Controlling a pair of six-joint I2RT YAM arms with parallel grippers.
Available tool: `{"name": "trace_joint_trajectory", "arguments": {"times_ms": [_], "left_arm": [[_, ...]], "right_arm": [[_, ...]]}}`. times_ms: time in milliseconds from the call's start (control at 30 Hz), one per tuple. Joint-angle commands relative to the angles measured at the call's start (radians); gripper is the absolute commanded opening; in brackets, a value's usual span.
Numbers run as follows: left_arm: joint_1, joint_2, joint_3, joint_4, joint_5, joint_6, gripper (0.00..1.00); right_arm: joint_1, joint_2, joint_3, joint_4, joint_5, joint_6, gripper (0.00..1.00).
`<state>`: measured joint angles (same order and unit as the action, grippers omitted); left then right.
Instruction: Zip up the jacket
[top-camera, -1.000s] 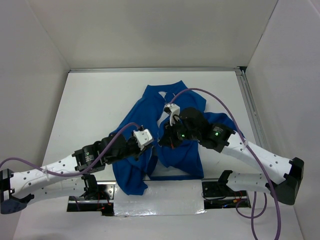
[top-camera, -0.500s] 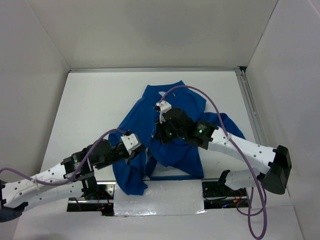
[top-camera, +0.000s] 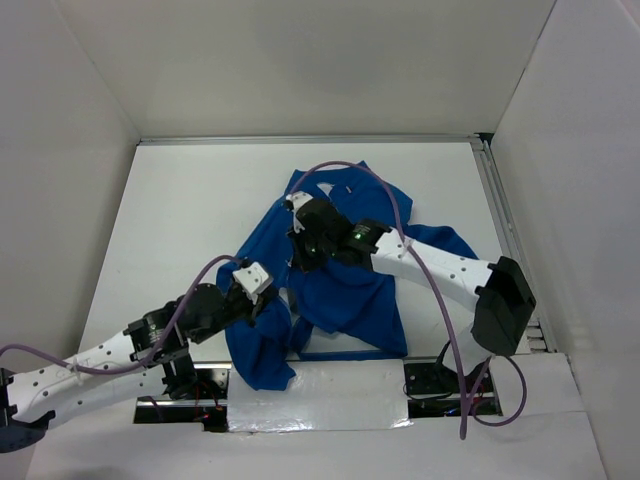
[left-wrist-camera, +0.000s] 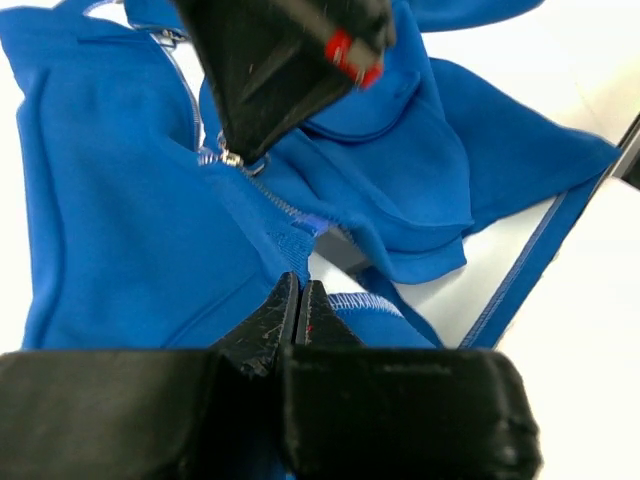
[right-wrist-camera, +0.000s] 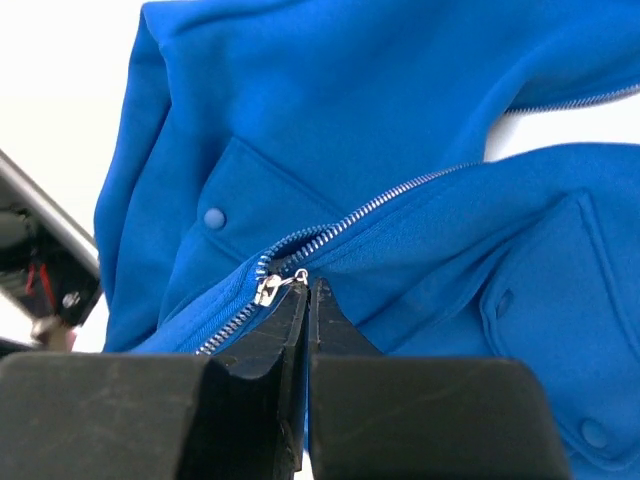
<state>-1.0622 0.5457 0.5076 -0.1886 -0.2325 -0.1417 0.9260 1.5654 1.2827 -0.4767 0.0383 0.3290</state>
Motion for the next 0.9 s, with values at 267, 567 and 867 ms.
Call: {"name": "trace_joint_trajectory", "arguments": {"times_ms": [267, 567, 867], "left_arm": [[-0.058, 0.06, -0.02, 0.242, 0.185, -0.089, 0.0], [-0.061, 0.254, 0.083, 0.247, 0.225, -0.079, 0.0], [-0.107, 0.099, 0.028, 0.144, 0.38, -0.205, 0.0]], "right_arm": [[-0.144, -0.264, -0.209, -0.091, -0.033, -0.127, 0.0], [-0.039, -0.227, -0.263, -0.111, -0.116, -0.061, 0.0], [-0.387, 0.22, 0.246, -0.034, 0.328, -0.03, 0.0]]}}
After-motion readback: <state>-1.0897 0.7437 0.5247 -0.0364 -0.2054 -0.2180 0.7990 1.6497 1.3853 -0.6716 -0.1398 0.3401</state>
